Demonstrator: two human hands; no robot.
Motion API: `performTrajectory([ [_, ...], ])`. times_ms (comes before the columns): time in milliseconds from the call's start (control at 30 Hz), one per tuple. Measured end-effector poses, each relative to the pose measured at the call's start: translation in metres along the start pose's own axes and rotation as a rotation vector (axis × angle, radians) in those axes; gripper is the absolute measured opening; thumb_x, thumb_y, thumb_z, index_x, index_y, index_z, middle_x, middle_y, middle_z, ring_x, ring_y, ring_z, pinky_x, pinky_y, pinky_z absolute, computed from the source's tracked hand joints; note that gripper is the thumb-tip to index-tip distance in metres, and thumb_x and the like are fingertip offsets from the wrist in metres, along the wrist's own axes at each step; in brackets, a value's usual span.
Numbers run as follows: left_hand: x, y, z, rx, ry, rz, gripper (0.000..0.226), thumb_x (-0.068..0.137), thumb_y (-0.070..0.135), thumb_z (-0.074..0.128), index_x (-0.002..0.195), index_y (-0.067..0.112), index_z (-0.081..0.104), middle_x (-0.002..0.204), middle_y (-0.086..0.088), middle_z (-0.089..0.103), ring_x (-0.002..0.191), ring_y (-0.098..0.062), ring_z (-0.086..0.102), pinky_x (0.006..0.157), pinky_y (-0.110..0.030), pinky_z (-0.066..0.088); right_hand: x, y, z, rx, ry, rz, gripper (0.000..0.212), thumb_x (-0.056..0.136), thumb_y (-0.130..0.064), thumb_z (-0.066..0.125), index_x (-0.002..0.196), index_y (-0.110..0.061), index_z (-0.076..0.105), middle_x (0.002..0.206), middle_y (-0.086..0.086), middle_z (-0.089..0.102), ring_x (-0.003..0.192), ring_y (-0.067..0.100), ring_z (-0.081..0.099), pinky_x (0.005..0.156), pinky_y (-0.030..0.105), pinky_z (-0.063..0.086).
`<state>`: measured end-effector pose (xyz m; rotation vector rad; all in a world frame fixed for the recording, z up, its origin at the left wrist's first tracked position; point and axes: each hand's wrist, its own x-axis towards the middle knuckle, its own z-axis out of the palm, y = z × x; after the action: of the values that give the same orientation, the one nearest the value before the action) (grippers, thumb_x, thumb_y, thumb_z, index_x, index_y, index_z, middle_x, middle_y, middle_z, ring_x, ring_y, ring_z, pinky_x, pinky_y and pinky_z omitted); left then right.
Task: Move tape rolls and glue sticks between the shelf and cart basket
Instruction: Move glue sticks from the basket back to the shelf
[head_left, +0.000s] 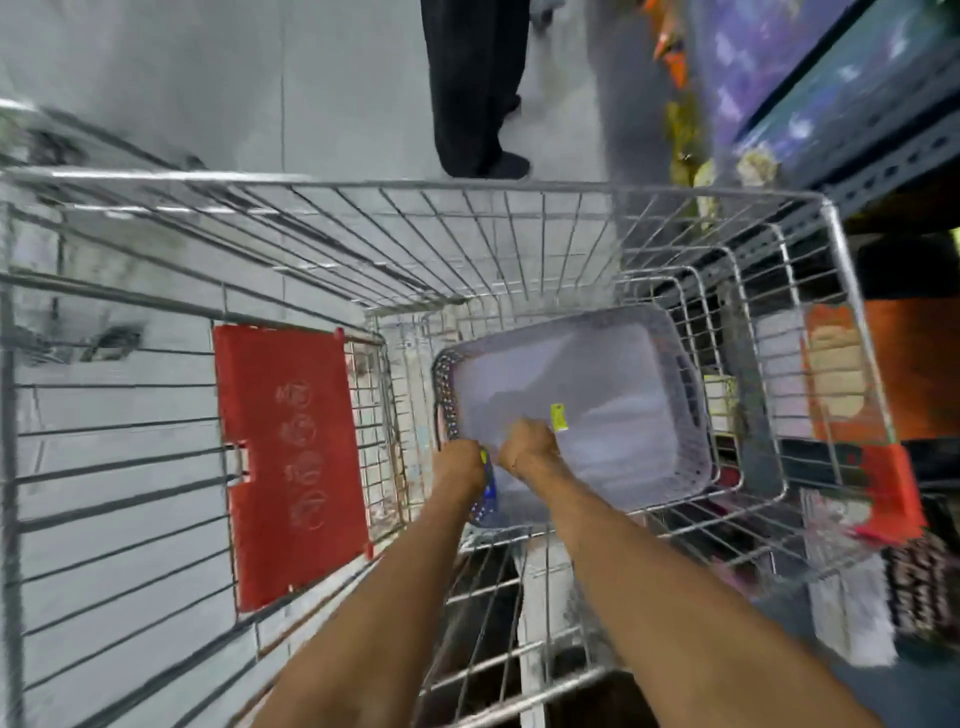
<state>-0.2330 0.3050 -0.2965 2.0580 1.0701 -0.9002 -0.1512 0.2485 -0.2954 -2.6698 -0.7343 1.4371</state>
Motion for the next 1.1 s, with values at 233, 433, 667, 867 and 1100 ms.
performTrajectory([
  [233, 0.017, -0.001, 0.025, -0.048, 0.036, -0.09, 0.022, 0.086, 0.005, 0.052, 0.102, -0.006, 0.064, 0.11, -0.026, 0.067, 0.104, -0.039, 0.063, 0.085, -0.043, 0.051, 0.025, 0.007, 0.041, -0.089, -0.028, 0.071, 0.027, 0.084, -0.02, 0.065, 0.107, -0.006, 0.069, 0.11, 0.017, 0.071, 0.108, 0.034, 0.065, 0.09, 0.035, 0.05],
  [433, 0.028, 0.005, 0.031, -0.037, 0.037, -0.072, 0.021, 0.084, 0.003, 0.055, 0.104, -0.003, 0.062, 0.111, -0.024, 0.067, 0.105, -0.038, 0.064, 0.085, -0.042, 0.052, 0.03, 0.022, 0.033, -0.006, -0.062, 0.11, 0.037, 0.079, -0.027, 0.072, 0.108, -0.004, 0.069, 0.112, 0.02, 0.07, 0.107, 0.033, 0.066, 0.088, 0.036, 0.053],
  [667, 0.014, 0.043, -0.005, -0.217, 0.183, 0.137, 0.023, 0.095, 0.018, 0.047, 0.103, -0.002, 0.055, 0.105, -0.027, 0.066, 0.099, -0.043, 0.061, 0.076, -0.042, 0.048, 0.003, 0.052, -0.023, 0.427, -0.039, 0.254, 0.019, 0.077, -0.024, 0.073, 0.084, -0.009, 0.063, 0.088, 0.019, 0.062, 0.083, 0.026, 0.064, 0.083, 0.042, 0.058],
  [867, -0.054, 0.119, -0.057, -0.501, 0.191, 0.422, 0.024, 0.099, 0.019, 0.042, 0.096, 0.002, 0.059, 0.084, -0.02, 0.068, 0.083, -0.034, 0.07, 0.075, -0.034, 0.051, -0.074, 0.086, -0.107, 0.766, 0.194, 0.166, 0.04, 0.087, -0.011, 0.06, 0.049, -0.016, 0.047, 0.053, 0.006, 0.043, 0.051, 0.012, 0.041, 0.05, 0.022, 0.033],
  [1100, -0.202, 0.213, -0.04, -0.749, -0.196, 0.855, 0.019, 0.093, -0.004, 0.05, 0.095, 0.01, 0.062, 0.076, 0.005, 0.07, 0.07, -0.005, 0.065, 0.079, -0.028, 0.056, -0.257, 0.168, -0.113, 1.426, 0.644, -0.018, 0.02, 0.093, 0.005, 0.051, 0.107, 0.011, 0.064, 0.097, 0.019, 0.064, 0.078, 0.015, 0.056, 0.067, 0.03, 0.046],
])
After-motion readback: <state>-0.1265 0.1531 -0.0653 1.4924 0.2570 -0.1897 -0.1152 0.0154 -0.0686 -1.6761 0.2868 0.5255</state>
